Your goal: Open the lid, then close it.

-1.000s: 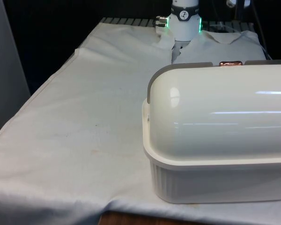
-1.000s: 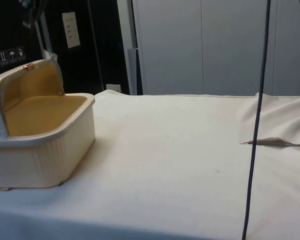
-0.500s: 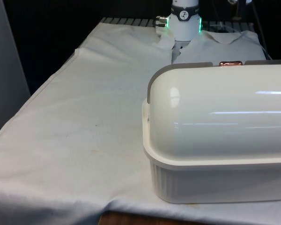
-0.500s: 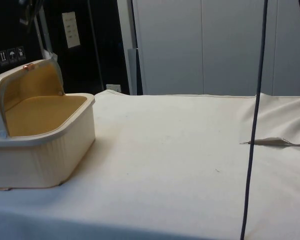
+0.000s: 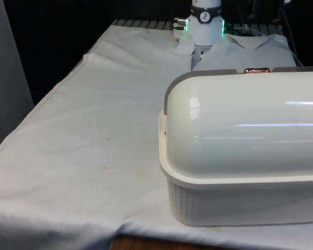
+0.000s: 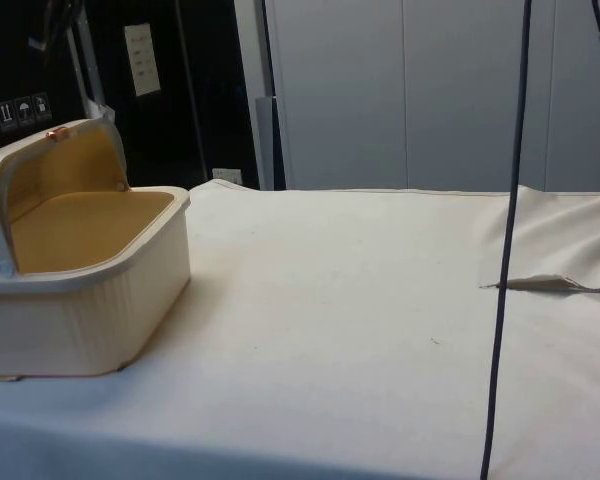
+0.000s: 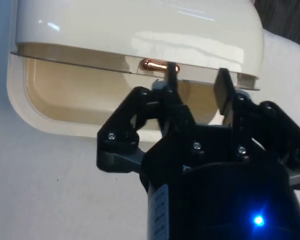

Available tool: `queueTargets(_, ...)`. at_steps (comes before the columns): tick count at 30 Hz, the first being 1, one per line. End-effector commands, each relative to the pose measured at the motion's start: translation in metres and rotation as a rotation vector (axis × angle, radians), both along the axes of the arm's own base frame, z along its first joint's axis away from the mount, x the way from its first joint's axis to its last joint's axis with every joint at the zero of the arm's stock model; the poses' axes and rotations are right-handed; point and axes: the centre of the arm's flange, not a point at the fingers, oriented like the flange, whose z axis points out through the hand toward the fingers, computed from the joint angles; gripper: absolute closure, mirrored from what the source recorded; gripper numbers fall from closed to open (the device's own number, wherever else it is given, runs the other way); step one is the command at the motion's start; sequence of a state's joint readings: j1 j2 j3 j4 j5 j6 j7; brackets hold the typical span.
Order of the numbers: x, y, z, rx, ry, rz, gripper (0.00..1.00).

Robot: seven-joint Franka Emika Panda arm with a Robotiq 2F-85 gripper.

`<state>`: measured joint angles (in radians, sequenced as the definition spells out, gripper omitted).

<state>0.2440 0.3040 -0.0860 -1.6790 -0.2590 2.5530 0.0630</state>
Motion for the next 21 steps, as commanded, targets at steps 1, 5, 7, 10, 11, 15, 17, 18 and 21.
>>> queueTargets(1, 0.001, 0.000, -0.001, 0.004, 0.008, 0.001, 0.55)
queueTargets(5, 0.000, 0.000, 0.000, 0.000, 0.000, 0.000, 0.37)
queueTargets(7, 0.001, 0.000, 0.000, 0.005, 0.007, 0.001, 0.27)
queueTargets(10, 0.000, 0.002, -0.001, 0.002, 0.007, 0.001, 0.11)
queueTargets(11, 0.000, 0.002, -0.001, 0.000, 0.006, 0.001, 0.07)
queueTargets(15, 0.002, 0.002, 0.000, -0.001, 0.002, 0.002, 0.00)
queueTargets(17, 0.004, 0.001, 0.001, -0.002, 0.001, 0.001, 0.00)
queueTargets(18, 0.005, 0.001, 0.001, -0.003, 0.000, 0.002, 0.00)
queueTargets(21, 0.011, 0.001, 0.000, -0.004, -0.003, 0.002, 0.00)
